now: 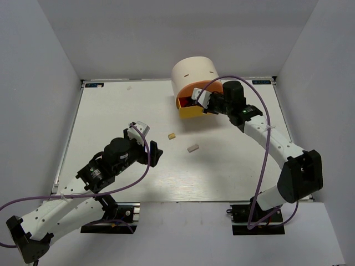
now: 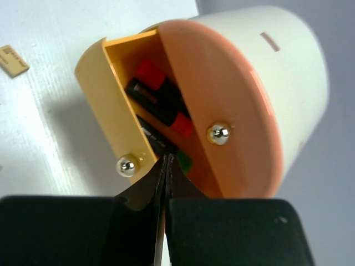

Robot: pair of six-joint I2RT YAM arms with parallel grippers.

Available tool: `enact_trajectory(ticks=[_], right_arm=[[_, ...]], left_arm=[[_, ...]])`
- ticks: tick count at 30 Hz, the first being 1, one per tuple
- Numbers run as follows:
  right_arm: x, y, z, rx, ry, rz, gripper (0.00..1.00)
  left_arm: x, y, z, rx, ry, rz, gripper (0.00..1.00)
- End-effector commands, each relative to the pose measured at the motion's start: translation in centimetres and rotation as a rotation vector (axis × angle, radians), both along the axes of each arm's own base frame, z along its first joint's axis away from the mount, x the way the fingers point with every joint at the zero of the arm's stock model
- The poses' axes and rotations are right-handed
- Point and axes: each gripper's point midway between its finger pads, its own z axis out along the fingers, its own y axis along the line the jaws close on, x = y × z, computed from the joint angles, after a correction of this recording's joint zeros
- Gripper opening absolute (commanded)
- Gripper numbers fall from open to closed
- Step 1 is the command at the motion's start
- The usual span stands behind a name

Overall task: Sort the stationery into containers
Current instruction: Place the pen in the drawer, then close the drawer in the storage box.

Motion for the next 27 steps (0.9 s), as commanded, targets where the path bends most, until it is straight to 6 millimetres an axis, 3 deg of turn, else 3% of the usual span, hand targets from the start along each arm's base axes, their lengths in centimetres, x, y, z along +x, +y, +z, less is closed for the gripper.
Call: enact_trajectory(ticks=[1, 13, 27], right_arm=[[-0.4, 0.2, -0.9, 0.017, 0.075, 0.014, 0.00], [1.3, -0.6, -4.7, -0.047, 0.158, -0.023, 0.00], [4.2, -1.2, -4.7, -0.021, 0.073, -0.129, 0.00]], left_arm=[[0.0, 0.1, 0.0, 0.007, -0.006, 0.001, 0.99], [0.0, 0.1, 0.0, 0.007, -0.006, 0.001, 0.99], [0.0, 0.1, 0.0, 0.007, -0.006, 0.001, 0.99]])
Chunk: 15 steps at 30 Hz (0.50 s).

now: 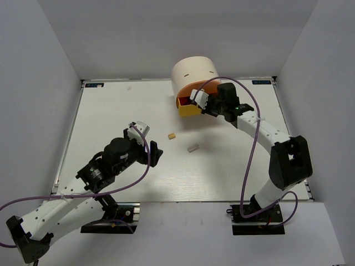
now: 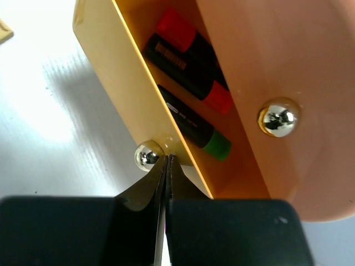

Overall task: Sort the stationery into containers
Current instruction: Close the drawer in the storage box.

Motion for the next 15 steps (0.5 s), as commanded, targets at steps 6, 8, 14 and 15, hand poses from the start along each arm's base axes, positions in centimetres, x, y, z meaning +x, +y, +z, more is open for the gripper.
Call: enact_trajectory(ticks=[6, 8, 14, 15], right_arm=[[2.6, 0.2, 2.5, 0.052, -0.116, -0.059, 0.00], [3.2, 0.3, 3.1, 0.066, -0.146, -0.066, 0.00], [4.1, 0.5, 2.7, 0.063, -0.150, -0.079, 0.00], [4.2, 0.5, 2.5, 0.061, -0.147, -0.077, 0.00]], left_arm=[[0.0, 0.1, 0.0, 0.007, -0.006, 0.001, 0.99], [0.1, 0.1, -0.2, 0.013, 0.001, 0.001, 0.99], [0.0, 0.2, -0.4, 0.020, 0.007, 0.001, 0.99], [0.0, 0.2, -0.4, 0.020, 0.007, 0.001, 0.99]])
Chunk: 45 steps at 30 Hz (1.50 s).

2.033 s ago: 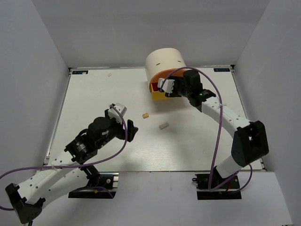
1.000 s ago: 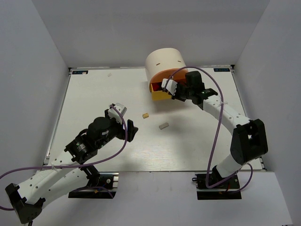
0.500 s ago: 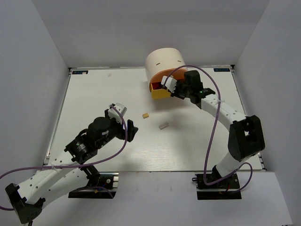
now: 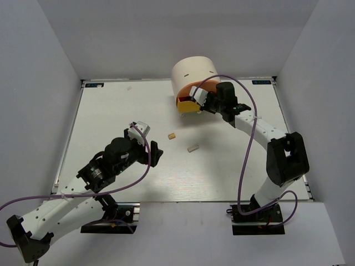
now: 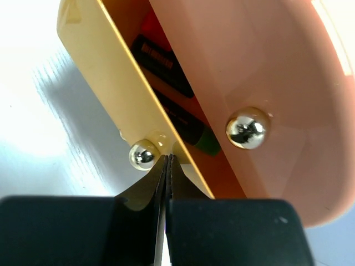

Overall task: Sort the stationery into containers
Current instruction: Close the drawer in the storage box.

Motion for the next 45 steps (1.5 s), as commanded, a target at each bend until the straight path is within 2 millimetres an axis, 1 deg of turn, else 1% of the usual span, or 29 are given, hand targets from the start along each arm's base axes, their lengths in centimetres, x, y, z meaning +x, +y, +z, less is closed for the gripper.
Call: enact_trajectory(ticks=[1, 4, 5, 9, 10, 16, 17, 22, 23, 25, 27, 40, 42, 43, 45], right_arm=[[1.9, 0.5, 2.1, 0.032, -0.080, -0.020, 0.00], [2.2, 0.6, 2.0, 0.035, -0.083, -0.023, 0.00], [2.3, 0.4, 1.9, 0.035, -0.081, -0.029, 0.00], [2.8, 0.5, 2.1, 0.038, -0.103, -0.037, 0.00], [2.9, 0.4, 1.8, 0.036, -0.099, -0.042, 0.00], [3.6, 0.4, 2.2, 0.046, -0.126, -0.063, 0.00], [3.7, 0.3, 2.0, 0.045, -0.124, -0.070, 0.00], [4.4, 0.1, 2.4, 0.049, -0.156, -0.099, 0.00], [4.5, -0.1, 2.1, 0.046, -0.152, -0.105, 0.00], [4.8, -0.1, 2.5, 0.049, -0.165, -0.117, 0.00], [4.9, -0.3, 2.4, 0.047, -0.168, -0.126, 0.00], [5.0, -0.4, 2.3, 0.053, -0.174, -0.137, 0.00], [4.9, -0.5, 2.0, 0.051, -0.165, -0.138, 0.00], [4.5, -0.3, 2.4, 0.061, -0.167, -0.130, 0.00], [3.6, -0.4, 1.5, 0.062, -0.135, -0.119, 0.01]], left_arm=[[0.0, 0.3, -0.2, 0.016, -0.001, 0.009, 0.99], [0.1, 0.3, -0.4, 0.023, 0.005, 0.009, 0.99], [0.1, 0.3, -0.4, 0.023, 0.005, 0.009, 0.99], [0.1, 0.3, -0.4, 0.023, 0.005, 0.009, 0.99], [0.1, 0.3, -0.4, 0.023, 0.005, 0.009, 0.99], [0.2, 0.2, -0.7, 0.029, 0.011, 0.009, 0.99], [0.2, 0.2, -0.7, 0.029, 0.011, 0.009, 0.99], [0.2, 0.2, -0.7, 0.029, 0.011, 0.009, 0.99], [0.2, 0.2, -0.7, 0.029, 0.011, 0.009, 0.99], [0.2, 0.2, -0.7, 0.029, 0.011, 0.009, 0.99], [0.2, 0.2, -0.7, 0.029, 0.011, 0.009, 0.99], [0.2, 0.2, -0.7, 0.029, 0.011, 0.009, 0.99], [0.2, 0.2, -0.7, 0.029, 0.011, 0.009, 0.99], [0.2, 0.2, -0.7, 0.029, 0.011, 0.009, 0.99], [0.2, 0.2, -0.7, 0.029, 0.011, 0.009, 0.99]])
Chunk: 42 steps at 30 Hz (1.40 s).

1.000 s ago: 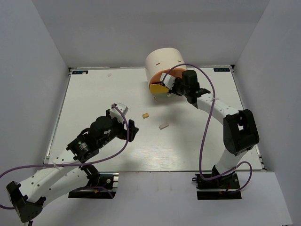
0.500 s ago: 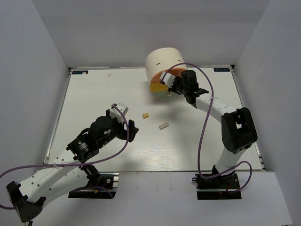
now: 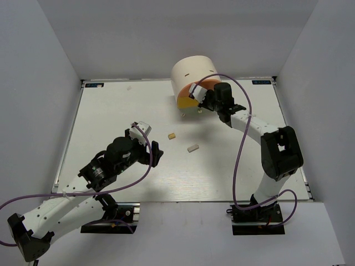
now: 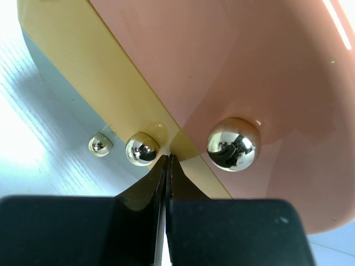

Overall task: Sort the stationery into containers
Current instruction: Close the drawer in the storage box, then open the drawer in the storage box.

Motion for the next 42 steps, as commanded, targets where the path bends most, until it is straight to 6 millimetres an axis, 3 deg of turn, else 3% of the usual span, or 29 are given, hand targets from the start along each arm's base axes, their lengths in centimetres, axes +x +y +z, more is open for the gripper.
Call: enact_trajectory(ticks=[1, 2, 4, 5, 6, 8, 10, 14, 18, 21, 29, 33, 34, 42], right_arm=[[-0.4, 0.3, 3.8, 0.075, -0.085, 0.017, 0.03], [-1.0, 0.1, 3.1, 0.092, -0.066, 0.006, 0.07], [-2.3, -0.7, 3.6, 0.123, -0.097, -0.007, 0.17], [-2.8, -1.1, 4.6, 0.168, -0.109, -0.025, 0.31], [-3.5, -1.4, 3.2, 0.179, -0.097, -0.038, 0.37], [-4.0, -2.0, 4.8, 0.240, -0.124, -0.059, 0.47], [-4.5, -2.3, 4.1, 0.309, -0.075, -0.104, 0.56], [-4.7, -2.4, 3.1, 0.410, 0.016, -0.167, 0.56], [-4.4, -2.4, 1.6, 0.513, 0.126, -0.225, 0.46], [-4.8, -1.8, 0.2, 0.609, 0.239, -0.252, 0.45], [-4.4, -0.5, -2.2, 0.749, 0.438, -0.286, 0.65], [-3.7, 0.3, -3.4, 0.800, 0.519, -0.307, 0.65], [-3.6, 0.4, -4.5, 0.812, 0.552, -0.330, 0.65], [-2.5, 0.8, -5.5, 0.943, 0.602, -0.392, 0.62]], left_arm=[[0.1, 0.3, 0.0, 0.010, -0.007, 0.008, 0.99], [0.1, 0.3, 0.0, 0.010, -0.007, 0.008, 0.99], [0.1, 0.3, 0.0, 0.010, -0.007, 0.008, 0.99], [0.1, 0.3, 0.0, 0.017, -0.011, 0.004, 0.99], [0.1, 0.3, 0.0, 0.017, -0.012, 0.004, 0.99], [0.1, 0.3, 0.0, 0.017, -0.012, 0.004, 0.99], [0.1, 0.3, 0.0, 0.017, -0.012, 0.004, 0.99], [0.0, 0.4, 0.2, 0.010, -0.018, 0.004, 0.99], [0.0, 0.4, 0.2, 0.010, -0.018, 0.004, 0.99], [0.0, 0.4, 0.5, 0.003, -0.024, 0.004, 0.99], [0.0, 0.4, 0.5, 0.003, -0.024, 0.004, 0.99], [0.0, 0.4, 0.5, 0.003, -0.024, 0.004, 0.99], [0.0, 0.4, 0.5, 0.003, -0.024, 0.004, 0.99], [-0.1, 0.3, 0.5, 0.001, -0.022, -0.004, 0.99]])
